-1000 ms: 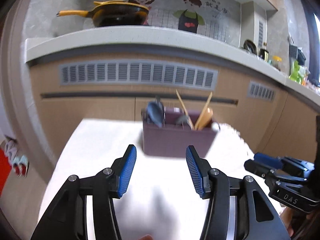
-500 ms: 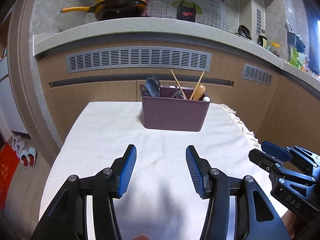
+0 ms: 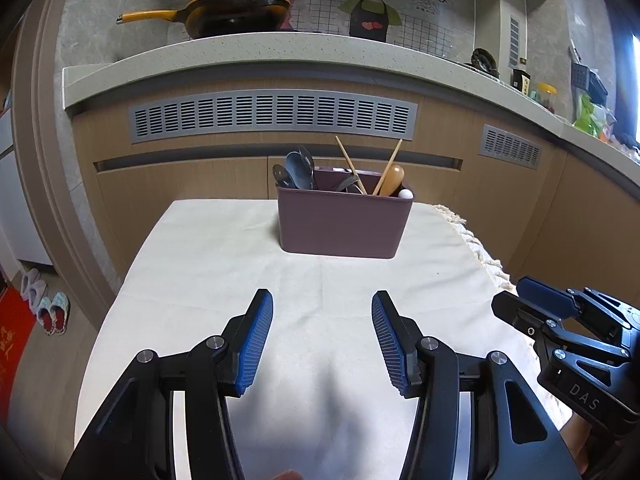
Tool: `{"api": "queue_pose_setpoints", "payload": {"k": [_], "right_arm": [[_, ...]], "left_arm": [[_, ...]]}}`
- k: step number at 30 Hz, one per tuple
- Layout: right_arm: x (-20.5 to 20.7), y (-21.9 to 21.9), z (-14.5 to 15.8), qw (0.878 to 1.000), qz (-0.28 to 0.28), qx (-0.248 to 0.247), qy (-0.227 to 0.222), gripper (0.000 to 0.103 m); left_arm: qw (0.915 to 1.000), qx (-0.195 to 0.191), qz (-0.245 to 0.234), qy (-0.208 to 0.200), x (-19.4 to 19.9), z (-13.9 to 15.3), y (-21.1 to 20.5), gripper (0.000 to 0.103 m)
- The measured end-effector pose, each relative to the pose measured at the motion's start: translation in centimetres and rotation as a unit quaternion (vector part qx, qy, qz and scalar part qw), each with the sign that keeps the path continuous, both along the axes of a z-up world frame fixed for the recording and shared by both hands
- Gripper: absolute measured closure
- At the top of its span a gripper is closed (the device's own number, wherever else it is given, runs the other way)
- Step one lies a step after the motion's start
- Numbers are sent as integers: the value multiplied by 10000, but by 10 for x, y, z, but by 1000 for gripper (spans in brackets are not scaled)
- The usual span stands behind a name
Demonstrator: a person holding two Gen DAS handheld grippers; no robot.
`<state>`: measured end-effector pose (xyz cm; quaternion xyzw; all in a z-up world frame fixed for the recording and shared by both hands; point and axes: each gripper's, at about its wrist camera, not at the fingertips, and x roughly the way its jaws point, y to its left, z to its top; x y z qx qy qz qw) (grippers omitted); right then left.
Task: Organize utensils
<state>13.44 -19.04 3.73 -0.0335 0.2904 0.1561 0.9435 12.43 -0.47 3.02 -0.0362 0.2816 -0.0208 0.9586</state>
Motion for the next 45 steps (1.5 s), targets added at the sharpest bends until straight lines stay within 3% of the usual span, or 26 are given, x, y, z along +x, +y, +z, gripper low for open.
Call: {"api": "queue_pose_setpoints", "payload": {"k": [45], "right_arm": [[-1,-3,4,9999,-102,88,-5,68]], "left_arm": [[9998,77,-149,85,-1,-6,-3,51]]}}
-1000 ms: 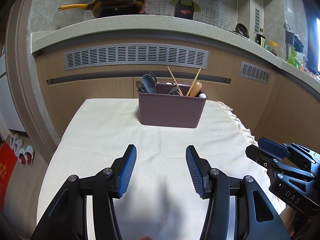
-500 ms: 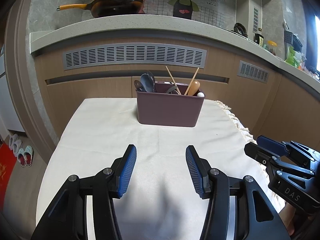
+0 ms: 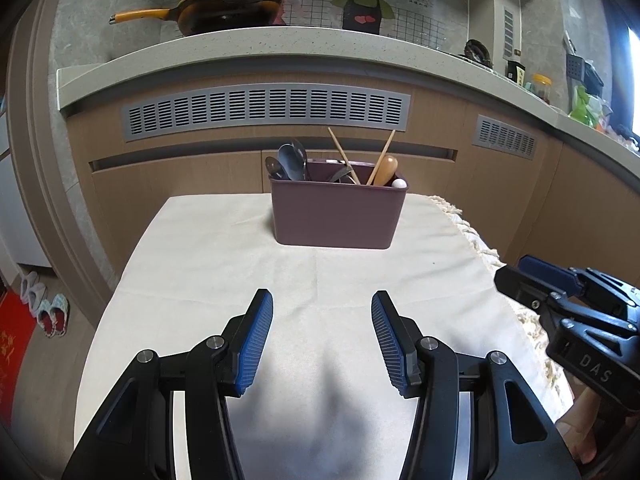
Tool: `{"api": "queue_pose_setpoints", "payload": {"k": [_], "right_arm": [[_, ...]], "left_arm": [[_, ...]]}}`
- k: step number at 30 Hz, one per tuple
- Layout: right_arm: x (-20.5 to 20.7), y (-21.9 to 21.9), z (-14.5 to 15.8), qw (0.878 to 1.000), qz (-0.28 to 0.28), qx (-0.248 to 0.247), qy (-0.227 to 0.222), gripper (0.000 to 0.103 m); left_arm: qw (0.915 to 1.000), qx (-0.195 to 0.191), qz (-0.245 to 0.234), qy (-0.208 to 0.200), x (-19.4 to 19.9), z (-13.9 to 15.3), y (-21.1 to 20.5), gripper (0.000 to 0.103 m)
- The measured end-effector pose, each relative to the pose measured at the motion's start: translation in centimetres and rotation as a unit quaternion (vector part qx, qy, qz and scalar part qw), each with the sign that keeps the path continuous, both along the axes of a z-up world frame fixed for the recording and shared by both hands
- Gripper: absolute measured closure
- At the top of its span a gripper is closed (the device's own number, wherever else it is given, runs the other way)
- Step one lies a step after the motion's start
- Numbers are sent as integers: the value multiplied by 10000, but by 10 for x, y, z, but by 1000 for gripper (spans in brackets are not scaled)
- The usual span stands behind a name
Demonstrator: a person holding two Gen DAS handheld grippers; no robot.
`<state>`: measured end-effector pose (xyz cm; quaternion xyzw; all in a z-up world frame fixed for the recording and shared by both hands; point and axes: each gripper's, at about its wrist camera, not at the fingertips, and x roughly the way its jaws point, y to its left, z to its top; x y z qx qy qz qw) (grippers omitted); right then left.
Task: Organize utensils
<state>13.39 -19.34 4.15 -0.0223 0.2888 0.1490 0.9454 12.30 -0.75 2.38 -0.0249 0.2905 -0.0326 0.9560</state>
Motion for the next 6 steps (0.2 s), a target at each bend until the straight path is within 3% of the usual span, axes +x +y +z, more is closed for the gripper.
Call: {"api": "queue_pose_setpoints", "payload": {"k": [6], "right_arm": [[1,-2,3,10000,-39,16,-53,68]], "left_arm": [[10000,-13,-2,-32,1,0,4,51]]}}
